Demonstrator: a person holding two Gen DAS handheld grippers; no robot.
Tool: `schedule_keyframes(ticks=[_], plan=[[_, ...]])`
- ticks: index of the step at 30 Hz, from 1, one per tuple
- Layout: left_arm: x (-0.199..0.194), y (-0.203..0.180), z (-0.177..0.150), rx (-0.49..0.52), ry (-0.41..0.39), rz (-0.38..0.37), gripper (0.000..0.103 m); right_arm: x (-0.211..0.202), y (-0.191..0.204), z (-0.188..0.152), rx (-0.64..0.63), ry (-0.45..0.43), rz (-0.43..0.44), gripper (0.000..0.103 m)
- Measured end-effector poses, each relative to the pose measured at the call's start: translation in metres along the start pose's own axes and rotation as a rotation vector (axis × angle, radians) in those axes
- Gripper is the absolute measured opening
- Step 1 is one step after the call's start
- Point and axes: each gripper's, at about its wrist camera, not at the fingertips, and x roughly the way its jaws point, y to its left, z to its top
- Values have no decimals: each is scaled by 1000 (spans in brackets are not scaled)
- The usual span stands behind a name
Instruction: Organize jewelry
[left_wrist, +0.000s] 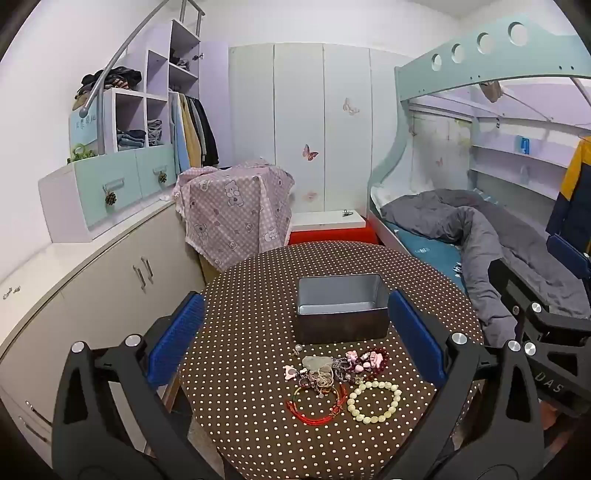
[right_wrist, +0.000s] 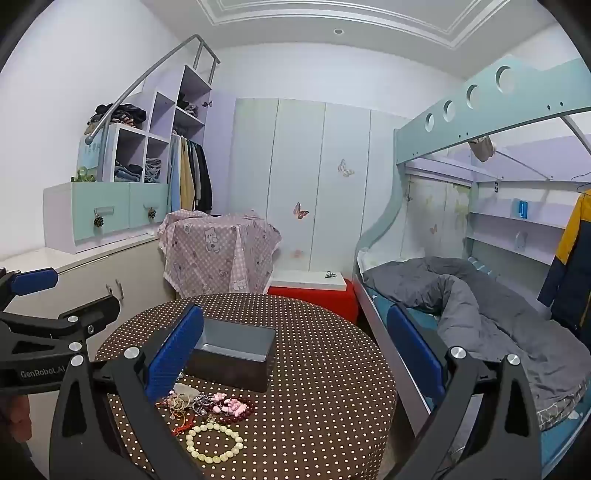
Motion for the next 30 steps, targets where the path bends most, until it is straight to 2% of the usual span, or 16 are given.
schedule_keyframes(ticks=[30], plan=[[-1, 2, -1, -11, 0, -3, 97, -6, 1, 3, 9, -5, 7, 95]])
